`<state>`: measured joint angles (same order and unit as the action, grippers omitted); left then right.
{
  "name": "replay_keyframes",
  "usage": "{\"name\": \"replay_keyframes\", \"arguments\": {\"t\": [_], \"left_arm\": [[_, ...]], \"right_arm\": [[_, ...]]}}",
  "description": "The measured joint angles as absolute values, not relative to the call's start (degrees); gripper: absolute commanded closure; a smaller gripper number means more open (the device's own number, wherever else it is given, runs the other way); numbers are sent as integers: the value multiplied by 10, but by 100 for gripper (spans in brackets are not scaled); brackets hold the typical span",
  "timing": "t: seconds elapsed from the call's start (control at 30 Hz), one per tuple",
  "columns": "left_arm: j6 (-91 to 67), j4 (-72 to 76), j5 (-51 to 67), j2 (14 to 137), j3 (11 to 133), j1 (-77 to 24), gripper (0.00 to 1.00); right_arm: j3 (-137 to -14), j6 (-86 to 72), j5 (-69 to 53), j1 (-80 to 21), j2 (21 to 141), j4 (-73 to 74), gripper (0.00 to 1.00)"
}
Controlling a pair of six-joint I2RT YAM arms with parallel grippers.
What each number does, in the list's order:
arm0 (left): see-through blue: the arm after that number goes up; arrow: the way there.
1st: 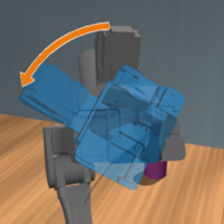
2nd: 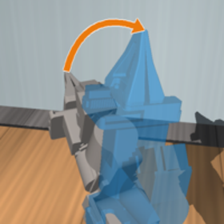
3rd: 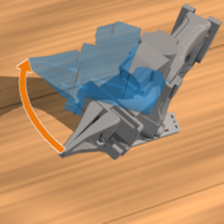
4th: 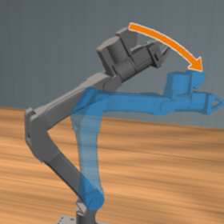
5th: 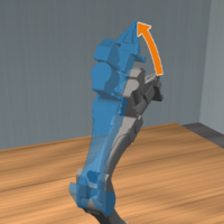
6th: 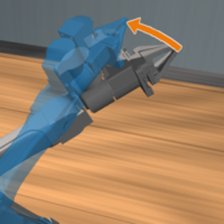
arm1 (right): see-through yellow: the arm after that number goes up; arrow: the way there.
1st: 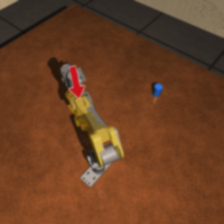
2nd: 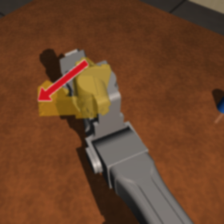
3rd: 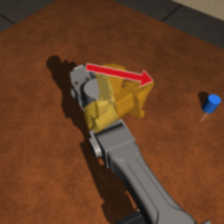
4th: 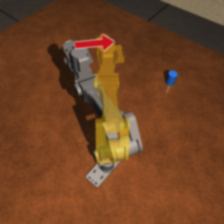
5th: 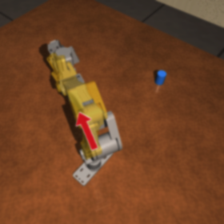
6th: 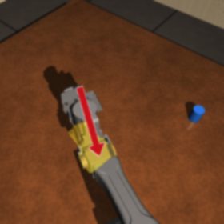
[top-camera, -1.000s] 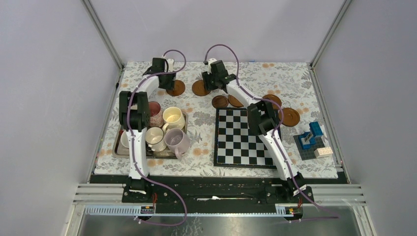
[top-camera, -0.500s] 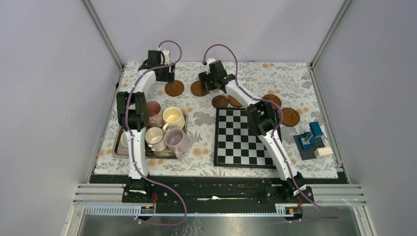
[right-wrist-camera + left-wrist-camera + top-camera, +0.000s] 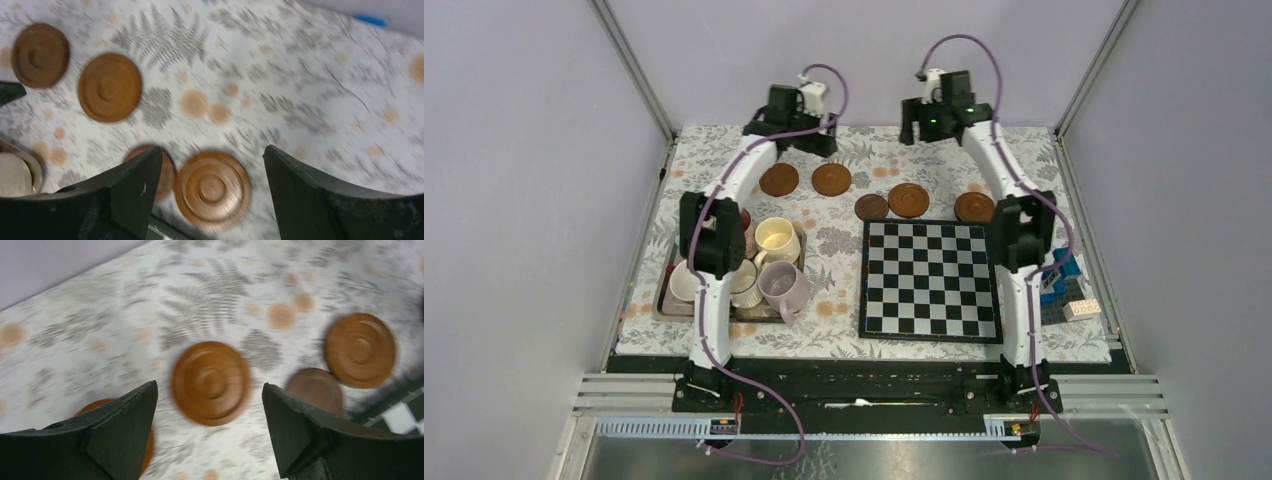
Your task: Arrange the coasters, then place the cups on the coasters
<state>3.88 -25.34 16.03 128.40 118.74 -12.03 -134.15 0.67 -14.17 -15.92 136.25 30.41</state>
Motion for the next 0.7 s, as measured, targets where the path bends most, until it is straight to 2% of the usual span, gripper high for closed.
{"name": "replay_keyframes", "arguments": {"t": [0.33, 0.7], "left_arm": [[40, -247, 191, 1350, 1227, -260, 17], [41, -247, 189, 1399, 1227, -292, 18]], "right_arm": [[-1060, 73, -162, -36, 1229, 337, 20], [-959, 154, -139, 27, 1185, 359, 22]]}}
